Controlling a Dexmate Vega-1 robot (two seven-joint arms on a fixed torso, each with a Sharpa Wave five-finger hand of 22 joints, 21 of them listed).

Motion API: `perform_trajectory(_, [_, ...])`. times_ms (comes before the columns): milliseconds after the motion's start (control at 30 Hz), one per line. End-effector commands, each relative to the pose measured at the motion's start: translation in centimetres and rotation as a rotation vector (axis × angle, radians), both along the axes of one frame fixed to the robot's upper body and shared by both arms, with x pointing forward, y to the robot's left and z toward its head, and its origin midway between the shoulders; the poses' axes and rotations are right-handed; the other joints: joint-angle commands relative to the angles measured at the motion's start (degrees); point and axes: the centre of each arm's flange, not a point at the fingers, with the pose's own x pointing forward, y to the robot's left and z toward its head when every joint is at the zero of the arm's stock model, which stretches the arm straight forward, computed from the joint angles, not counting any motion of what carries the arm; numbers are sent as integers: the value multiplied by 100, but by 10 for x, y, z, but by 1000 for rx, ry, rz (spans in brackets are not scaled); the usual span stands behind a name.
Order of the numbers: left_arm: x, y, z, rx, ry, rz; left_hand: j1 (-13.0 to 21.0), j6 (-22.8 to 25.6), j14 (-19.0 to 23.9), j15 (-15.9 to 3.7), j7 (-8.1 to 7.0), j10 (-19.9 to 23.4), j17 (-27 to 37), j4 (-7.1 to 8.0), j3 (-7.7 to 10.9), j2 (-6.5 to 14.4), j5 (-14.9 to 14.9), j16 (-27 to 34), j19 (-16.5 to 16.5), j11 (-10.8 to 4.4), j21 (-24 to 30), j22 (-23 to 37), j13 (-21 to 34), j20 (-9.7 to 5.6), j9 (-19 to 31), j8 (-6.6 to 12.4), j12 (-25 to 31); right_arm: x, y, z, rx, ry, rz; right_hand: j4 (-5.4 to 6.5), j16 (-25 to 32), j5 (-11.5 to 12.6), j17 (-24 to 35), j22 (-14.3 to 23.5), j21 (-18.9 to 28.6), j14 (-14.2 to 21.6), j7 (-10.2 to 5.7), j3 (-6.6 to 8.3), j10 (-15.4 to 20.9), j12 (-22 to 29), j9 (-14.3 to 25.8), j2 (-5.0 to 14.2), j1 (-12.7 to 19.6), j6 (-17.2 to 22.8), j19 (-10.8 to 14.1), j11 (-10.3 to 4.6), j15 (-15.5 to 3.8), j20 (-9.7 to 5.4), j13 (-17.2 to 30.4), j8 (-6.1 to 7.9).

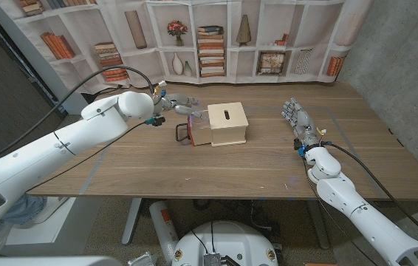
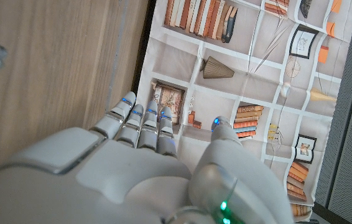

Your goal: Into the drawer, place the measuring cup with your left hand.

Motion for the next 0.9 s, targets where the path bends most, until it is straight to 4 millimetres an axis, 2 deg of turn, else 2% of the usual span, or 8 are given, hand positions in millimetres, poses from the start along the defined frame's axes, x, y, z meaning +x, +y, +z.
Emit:
perform_trajectory(33, [-8,8,8,-60,-44,-24,-38,70,26,-61,1,100,11,14,-25,55,36,43,-3,-19,44,14,13,2,-4,50,43,0,-1,0,4,-1,-1,-29,15,4,10,35,-1,59,6,19,54,-27,23,2,62,29,41,0,4,8,26,-23])
perform_trajectory(567, [-15,19,15,-118,-79,-35,-52,186,70,-25,-51,168,9,42,-20,127,66,63,16,-33,61,16,6,1,-4,90,71,1,2,2,2,-4,0,-33,15,3,10,35,-2,62,9,18,61,-25,23,3,64,32,39,-5,8,9,27,-23])
perform_trajectory(900, [-22,25,19,-161,-124,-54,-59,376,230,-77,-63,286,7,75,-5,229,93,120,46,-88,85,23,-3,-3,-2,148,113,2,4,4,2,-6,4,-35,14,4,10,35,-2,61,7,17,59,-27,23,3,65,29,38,-6,4,7,27,-24])
